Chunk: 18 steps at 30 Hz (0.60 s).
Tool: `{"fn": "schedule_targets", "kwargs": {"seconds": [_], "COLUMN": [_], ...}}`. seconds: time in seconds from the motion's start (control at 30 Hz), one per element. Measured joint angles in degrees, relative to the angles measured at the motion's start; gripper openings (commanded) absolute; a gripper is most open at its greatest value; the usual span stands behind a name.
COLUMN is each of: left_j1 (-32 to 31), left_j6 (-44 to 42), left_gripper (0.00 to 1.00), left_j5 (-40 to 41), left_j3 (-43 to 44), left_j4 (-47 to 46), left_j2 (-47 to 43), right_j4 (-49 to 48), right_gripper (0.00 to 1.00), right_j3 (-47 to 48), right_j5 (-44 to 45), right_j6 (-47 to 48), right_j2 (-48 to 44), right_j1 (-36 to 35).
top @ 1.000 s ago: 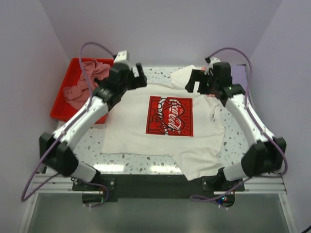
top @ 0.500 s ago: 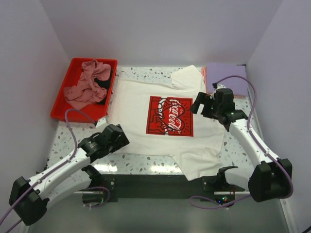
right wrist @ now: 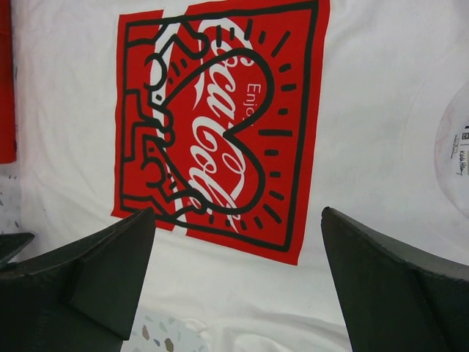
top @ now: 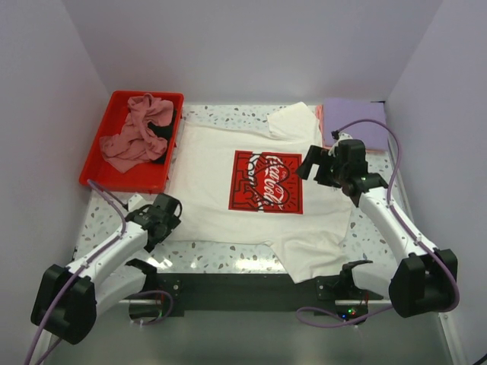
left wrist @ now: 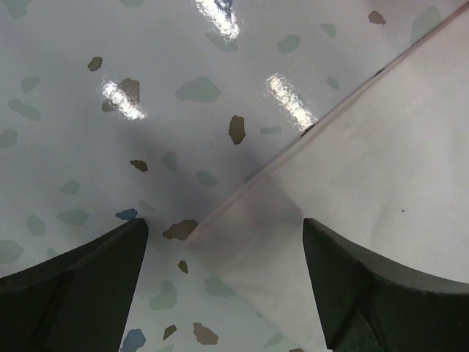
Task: Fold and stack the t-shirts
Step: Fold the tshirt
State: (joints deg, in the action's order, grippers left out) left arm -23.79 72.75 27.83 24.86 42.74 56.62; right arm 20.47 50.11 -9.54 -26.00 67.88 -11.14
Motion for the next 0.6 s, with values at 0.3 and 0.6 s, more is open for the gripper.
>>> {"fn": "schedule_targets", "kwargs": {"seconds": [0.3, 0.6], "left_j1": [2.2, 2.5], "left_j6": [-3.7, -5.3], "left_gripper": [0.74, 0.64], "left_j5": [0.4, -2.0], "left_j3": [-0.8, -2.4], "left_j4": [-1.7, -4.1], "left_j2": [-0.2, -3.5], "right_j4": [0.1, 0.6], "right_gripper": [0.99, 0.99], "right_j3": [0.0, 0.0], "right_j5": [1.1, 1.6], "right_j6": [0.5, 0.6], "right_j2": [-2.2, -2.3], "right_j1": [0.0, 0.0]}}
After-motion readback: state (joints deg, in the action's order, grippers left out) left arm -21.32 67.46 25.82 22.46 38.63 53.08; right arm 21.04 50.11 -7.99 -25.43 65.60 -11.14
